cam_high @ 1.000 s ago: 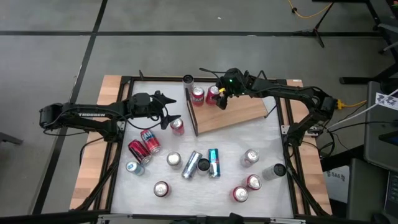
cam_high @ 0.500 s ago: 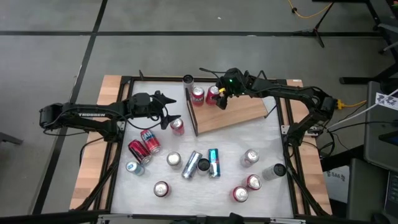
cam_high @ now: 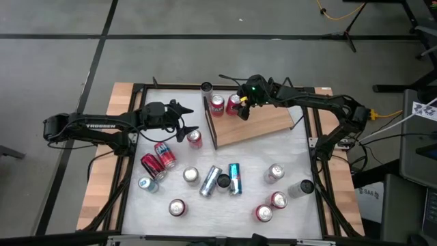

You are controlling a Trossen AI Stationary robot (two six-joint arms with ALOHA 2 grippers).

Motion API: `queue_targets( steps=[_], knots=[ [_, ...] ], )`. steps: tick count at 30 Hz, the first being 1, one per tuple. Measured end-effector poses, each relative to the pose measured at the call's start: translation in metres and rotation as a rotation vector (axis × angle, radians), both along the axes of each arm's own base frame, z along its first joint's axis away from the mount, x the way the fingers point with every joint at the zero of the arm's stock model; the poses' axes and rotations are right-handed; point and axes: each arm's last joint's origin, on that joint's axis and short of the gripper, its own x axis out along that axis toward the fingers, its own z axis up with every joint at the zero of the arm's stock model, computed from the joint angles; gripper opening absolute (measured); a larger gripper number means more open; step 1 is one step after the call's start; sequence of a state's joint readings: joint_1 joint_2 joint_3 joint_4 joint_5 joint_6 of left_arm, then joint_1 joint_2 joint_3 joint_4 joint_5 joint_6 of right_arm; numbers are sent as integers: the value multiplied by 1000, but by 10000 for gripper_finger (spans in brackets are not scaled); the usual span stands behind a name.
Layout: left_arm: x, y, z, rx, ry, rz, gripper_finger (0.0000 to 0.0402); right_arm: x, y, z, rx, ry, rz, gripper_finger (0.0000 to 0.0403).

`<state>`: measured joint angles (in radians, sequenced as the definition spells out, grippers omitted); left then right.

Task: Place canned beverage on shelf
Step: Put the middle right orange soda can on the shelf

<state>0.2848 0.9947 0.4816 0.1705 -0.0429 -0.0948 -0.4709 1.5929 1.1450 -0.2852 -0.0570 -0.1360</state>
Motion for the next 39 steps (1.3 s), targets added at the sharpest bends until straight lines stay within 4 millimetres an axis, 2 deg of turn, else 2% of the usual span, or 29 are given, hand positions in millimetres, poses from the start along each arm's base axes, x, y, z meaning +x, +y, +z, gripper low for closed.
queue_targets(
  steps=[8,18,25,35,39],
  knots=[
    [0,0,0,0,0,0,389,0,0,0,0,0,-1,298],
    [0,0,0,0,0,0,389,0,0,2,-2,-8,2,394],
    [0,0,0,0,-1,0,389,0,0,2,1,0,2,387],
    [0,0,0,0,-1,0,389,-3,1,41,-10,137,43,383],
    [0,0,0,-1,-1,0,389,-12,5,59,-11,175,43,383]
  ],
)
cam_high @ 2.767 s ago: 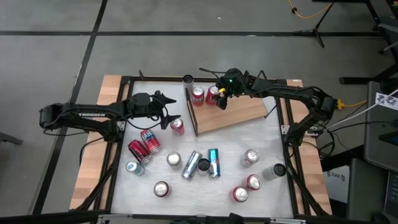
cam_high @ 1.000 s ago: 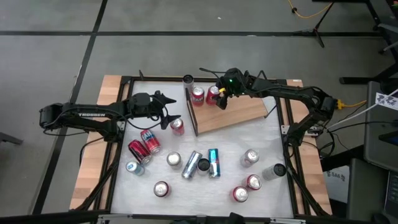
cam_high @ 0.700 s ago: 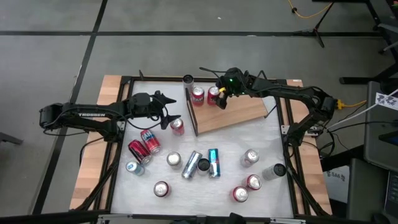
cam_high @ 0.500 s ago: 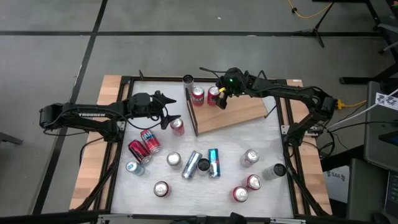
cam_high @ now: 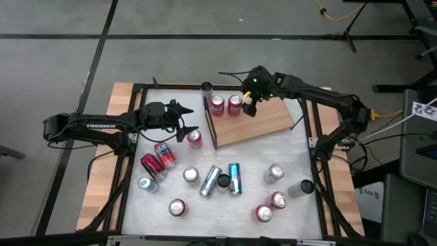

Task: Place canned beverage on shelf
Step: Put the middle right orange soda can on the shelf

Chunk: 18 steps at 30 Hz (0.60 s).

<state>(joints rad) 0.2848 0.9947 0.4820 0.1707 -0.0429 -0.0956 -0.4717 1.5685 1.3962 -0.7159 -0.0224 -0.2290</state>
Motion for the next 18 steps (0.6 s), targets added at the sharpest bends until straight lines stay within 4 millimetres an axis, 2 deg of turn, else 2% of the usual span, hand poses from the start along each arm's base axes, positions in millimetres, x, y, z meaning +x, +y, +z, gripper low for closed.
queue_targets(
  steps=[4,7,13,18],
  knots=[
    [0,0,0,-1,0,0,389,-16,7,11,-19,25,-7,383],
    [0,0,0,-1,0,0,389,-26,13,5,-3,40,-3,383],
    [0,0,0,-3,-1,1,389,-30,17,-35,59,14,44,383],
    [0,0,0,-3,0,0,389,-28,17,-65,40,-73,65,383]
  ],
)
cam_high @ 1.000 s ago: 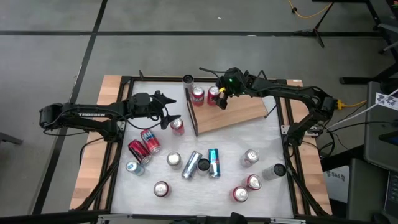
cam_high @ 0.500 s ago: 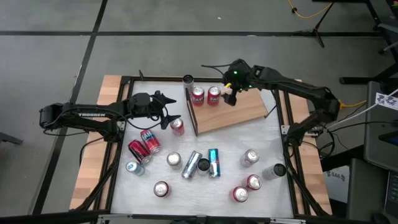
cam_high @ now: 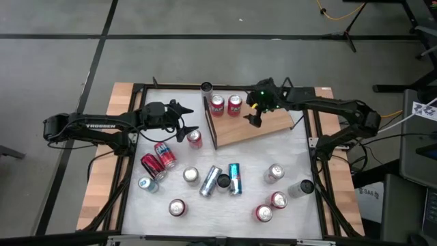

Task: Place canned beverage on shelf
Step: Put the middle right orange soda can on the shelf

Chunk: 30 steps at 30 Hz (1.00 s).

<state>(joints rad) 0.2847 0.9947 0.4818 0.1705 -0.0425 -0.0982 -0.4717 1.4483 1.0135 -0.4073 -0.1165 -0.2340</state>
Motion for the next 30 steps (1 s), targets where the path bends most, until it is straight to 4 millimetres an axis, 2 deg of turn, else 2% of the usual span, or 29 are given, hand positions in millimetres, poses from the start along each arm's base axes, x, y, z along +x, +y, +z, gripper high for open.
queue_targets(
  steps=[7,21,30],
  knots=[
    [0,0,0,0,0,0,389,0,1,-18,-9,-75,23,383],
    [0,0,0,2,-3,0,389,15,-4,-27,23,-166,64,383],
    [0,0,0,3,-3,-2,389,15,-4,-29,25,-150,54,383]
  ],
)
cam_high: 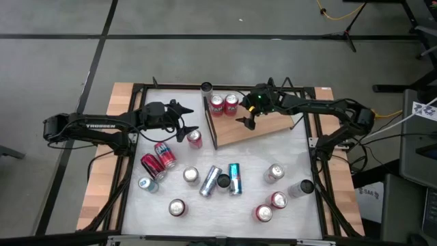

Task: Place canned beverage on shelf
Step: Put the middle right orange soda can on the shelf, then put the top black soda can on the shelf

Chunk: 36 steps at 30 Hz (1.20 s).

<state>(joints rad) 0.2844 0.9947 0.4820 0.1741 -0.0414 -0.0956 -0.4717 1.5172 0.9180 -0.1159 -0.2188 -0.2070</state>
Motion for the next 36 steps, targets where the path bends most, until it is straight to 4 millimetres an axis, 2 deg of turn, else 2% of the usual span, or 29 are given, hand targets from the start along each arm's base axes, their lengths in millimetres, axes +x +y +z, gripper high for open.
queue_targets(
  steps=[8,16,21,25,30,36],
  knots=[
    [2,0,6,18,-65,-3,389,-10,2,18,-77,-4,-69,383],
    [5,2,35,104,-353,6,389,-23,8,38,-102,-43,-78,383],
    [4,9,56,141,-474,164,389,-27,11,47,-118,-77,-80,383],
    [6,28,82,113,-480,273,389,-29,11,50,-123,-87,-80,383],
    [19,66,103,27,-290,394,389,-29,11,51,-122,-88,-78,383],
    [45,126,105,-159,-55,390,389,-29,11,51,-123,-89,-78,383]
  ],
)
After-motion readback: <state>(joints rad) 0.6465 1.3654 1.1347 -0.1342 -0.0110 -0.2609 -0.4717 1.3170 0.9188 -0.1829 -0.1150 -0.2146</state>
